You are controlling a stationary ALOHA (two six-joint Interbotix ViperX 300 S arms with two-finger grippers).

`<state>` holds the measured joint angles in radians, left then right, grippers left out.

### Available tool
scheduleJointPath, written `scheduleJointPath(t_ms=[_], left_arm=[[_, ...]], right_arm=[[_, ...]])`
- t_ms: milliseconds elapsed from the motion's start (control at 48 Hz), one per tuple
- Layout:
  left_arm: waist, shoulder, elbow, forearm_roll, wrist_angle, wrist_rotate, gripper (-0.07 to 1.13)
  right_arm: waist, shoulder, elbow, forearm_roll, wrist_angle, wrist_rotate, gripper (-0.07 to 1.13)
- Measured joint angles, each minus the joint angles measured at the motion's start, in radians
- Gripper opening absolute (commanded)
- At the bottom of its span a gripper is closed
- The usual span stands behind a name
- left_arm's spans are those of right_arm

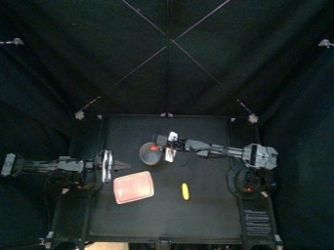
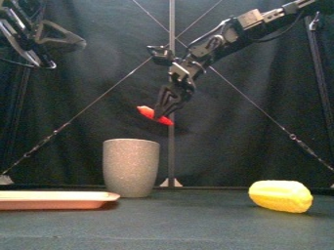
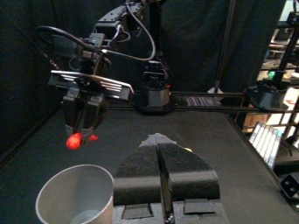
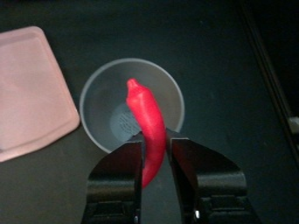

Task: Pick the red chile then place it in the grey bowl
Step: Drop red chile in the grey bowl and return to neutral

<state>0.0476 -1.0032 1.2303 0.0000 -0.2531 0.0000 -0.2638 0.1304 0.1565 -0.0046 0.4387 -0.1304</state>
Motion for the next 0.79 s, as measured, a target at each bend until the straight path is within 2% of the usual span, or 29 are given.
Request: scheduleJointPath(t_ms=[167, 354, 583, 792], left_arm=[[0.0, -0.002, 0.0, 0.0, 0.011, 0.0, -0.03], [0.0, -0.012, 0.0, -0.002, 0.023, 0.0, -0.03], [0.0, -0.021, 0.0, 0.0, 0.029, -0.002, -0.03], [0.002, -0.021, 0.002, 0.0, 0.031, 0.0, -0.03]], right_arm=[[0.023, 0.072, -0.074, 0.002, 0.0, -0.006, 0.71], [0.015, 0.083, -0.077, 0.011, -0.006, 0.002, 0.88], [0.012, 0.051, -0.014, 0.031, -0.101, 0.0, 0.89], [0.014, -0.178, 0.173, 0.069, -0.287, 0.011, 0.89]])
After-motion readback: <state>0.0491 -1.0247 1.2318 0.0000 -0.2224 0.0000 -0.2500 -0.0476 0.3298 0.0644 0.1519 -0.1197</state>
